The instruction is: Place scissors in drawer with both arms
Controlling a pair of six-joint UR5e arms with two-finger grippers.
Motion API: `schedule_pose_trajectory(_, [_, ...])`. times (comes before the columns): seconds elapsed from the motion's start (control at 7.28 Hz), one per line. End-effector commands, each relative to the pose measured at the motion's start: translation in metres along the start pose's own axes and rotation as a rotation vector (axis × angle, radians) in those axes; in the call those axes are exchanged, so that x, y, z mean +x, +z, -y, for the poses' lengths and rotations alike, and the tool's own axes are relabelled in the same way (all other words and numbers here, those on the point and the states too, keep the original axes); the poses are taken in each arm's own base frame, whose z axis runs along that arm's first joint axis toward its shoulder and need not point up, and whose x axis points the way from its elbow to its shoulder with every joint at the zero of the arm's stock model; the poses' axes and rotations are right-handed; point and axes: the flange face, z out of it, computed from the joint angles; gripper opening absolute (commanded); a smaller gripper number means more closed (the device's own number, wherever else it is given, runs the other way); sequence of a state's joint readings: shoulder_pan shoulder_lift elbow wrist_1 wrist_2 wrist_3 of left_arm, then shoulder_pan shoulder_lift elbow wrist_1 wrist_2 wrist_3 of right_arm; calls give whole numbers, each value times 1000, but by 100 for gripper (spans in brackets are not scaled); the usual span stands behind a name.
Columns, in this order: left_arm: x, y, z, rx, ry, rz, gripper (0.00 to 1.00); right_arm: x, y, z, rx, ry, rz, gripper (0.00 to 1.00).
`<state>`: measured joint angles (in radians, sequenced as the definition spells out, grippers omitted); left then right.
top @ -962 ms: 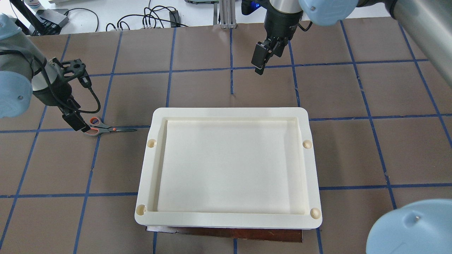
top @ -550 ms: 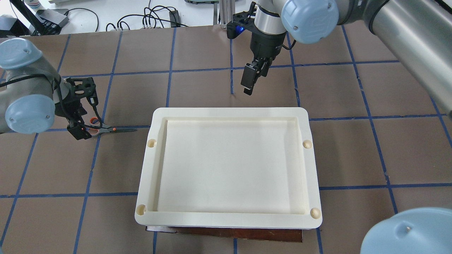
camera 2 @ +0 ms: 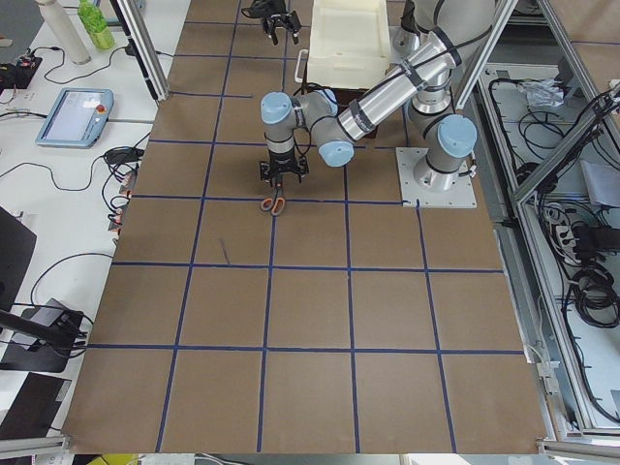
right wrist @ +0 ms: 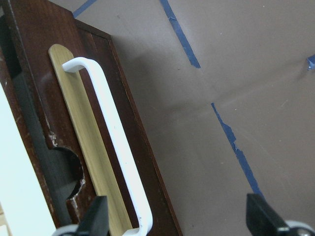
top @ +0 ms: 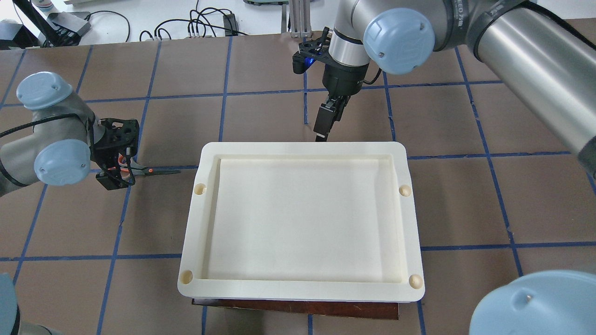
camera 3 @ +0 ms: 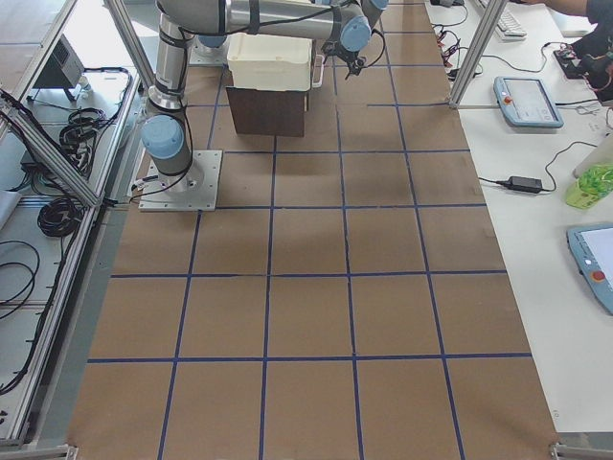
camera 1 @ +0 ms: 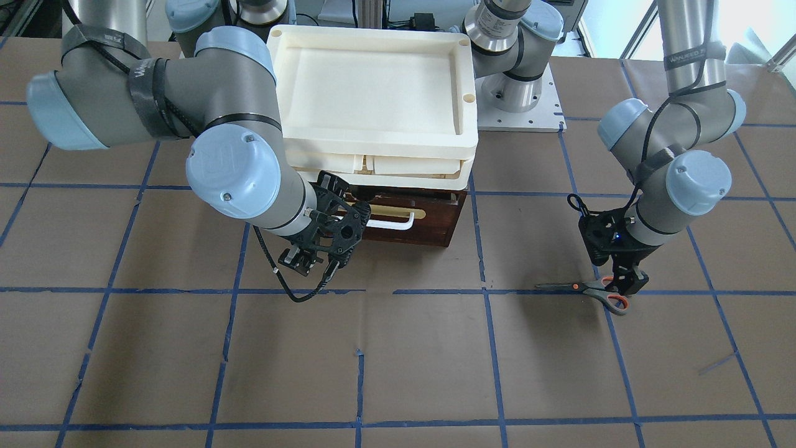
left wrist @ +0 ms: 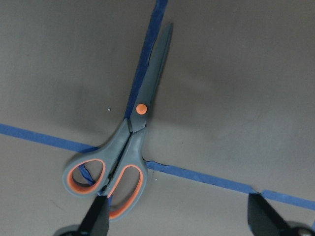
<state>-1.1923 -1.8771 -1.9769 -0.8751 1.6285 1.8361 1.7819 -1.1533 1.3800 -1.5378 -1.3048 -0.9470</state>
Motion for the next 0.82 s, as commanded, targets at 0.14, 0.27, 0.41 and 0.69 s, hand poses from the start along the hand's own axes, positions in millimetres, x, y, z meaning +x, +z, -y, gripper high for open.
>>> schedule_pose_trajectory(0.14, [-17, 26, -5, 23, 100, 35, 99, 4, 15, -1, -14, -28, 27, 100])
schedule_pose_trajectory(0.27, [-18, 35, -10, 69, 85, 32, 99, 3, 22, -4, -23, -25, 37, 100])
schedule_pose_trajectory(0.41, [-18, 43, -20, 81, 66, 21, 98, 4, 25, -5, -27, -23, 42, 100])
schedule_pose_trajectory(0.69, [-18, 44, -19, 86, 58, 14, 92, 4, 31, -7, -31, -28, 46, 100])
